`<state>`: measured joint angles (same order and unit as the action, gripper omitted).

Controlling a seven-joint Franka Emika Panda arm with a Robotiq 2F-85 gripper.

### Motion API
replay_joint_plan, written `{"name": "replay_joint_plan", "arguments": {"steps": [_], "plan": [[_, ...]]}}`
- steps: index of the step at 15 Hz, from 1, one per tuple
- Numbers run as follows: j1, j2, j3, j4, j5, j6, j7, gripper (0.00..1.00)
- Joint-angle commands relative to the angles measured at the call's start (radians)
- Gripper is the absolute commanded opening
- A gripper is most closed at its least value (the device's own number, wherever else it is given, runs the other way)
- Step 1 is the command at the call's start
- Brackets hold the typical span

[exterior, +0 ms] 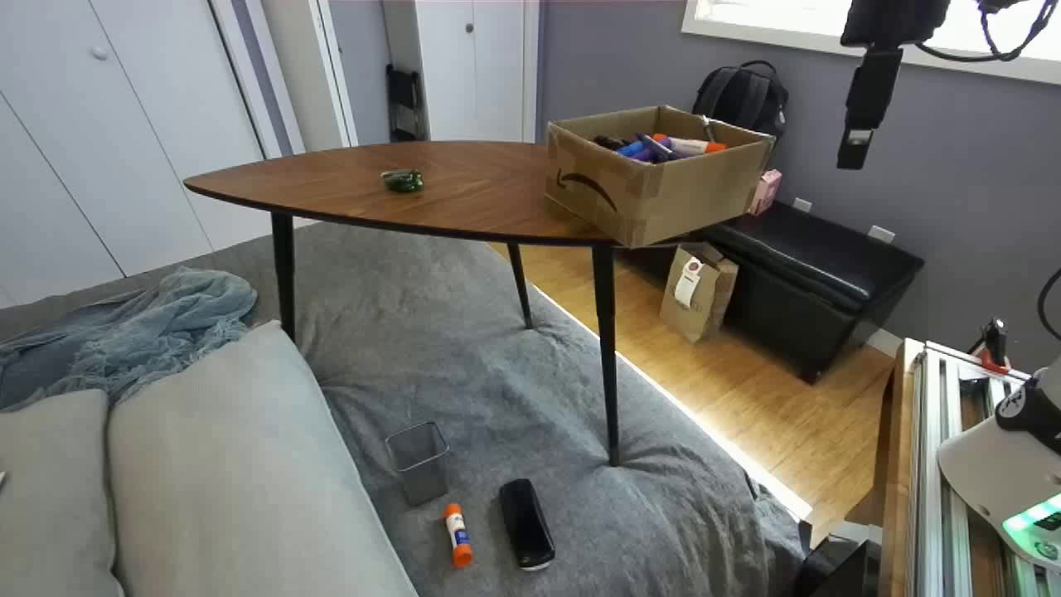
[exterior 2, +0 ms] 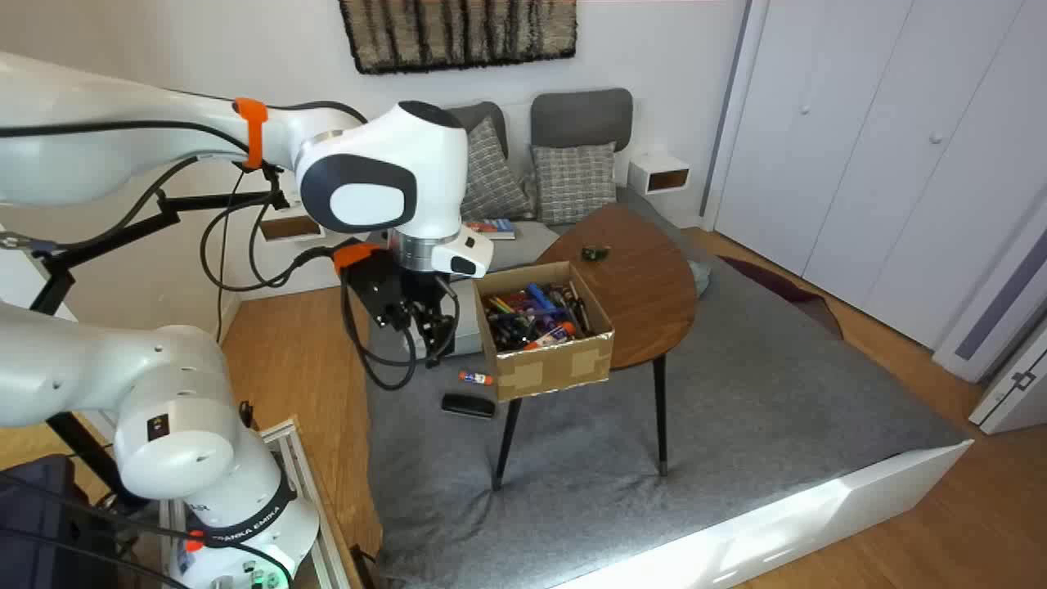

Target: Remove the purple pen and purple marker from the box and put them on the table.

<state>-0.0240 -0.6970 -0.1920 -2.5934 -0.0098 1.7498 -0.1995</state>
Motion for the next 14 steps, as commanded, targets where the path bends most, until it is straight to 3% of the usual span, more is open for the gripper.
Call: {"name": "replay_joint_plan", "arguments": {"steps": [1, 6, 14], "plan": [[-0.017, 0.003, 0.014, 0.001, 0.008, -0.001, -0.009, 1.00], [-0.017, 0.003, 0.014, 0.001, 0.008, -0.001, -0.009, 1.00], [-0.051, 0.112, 0.079, 0.229, 0.180, -0.054, 0.351, 1.00]]}}
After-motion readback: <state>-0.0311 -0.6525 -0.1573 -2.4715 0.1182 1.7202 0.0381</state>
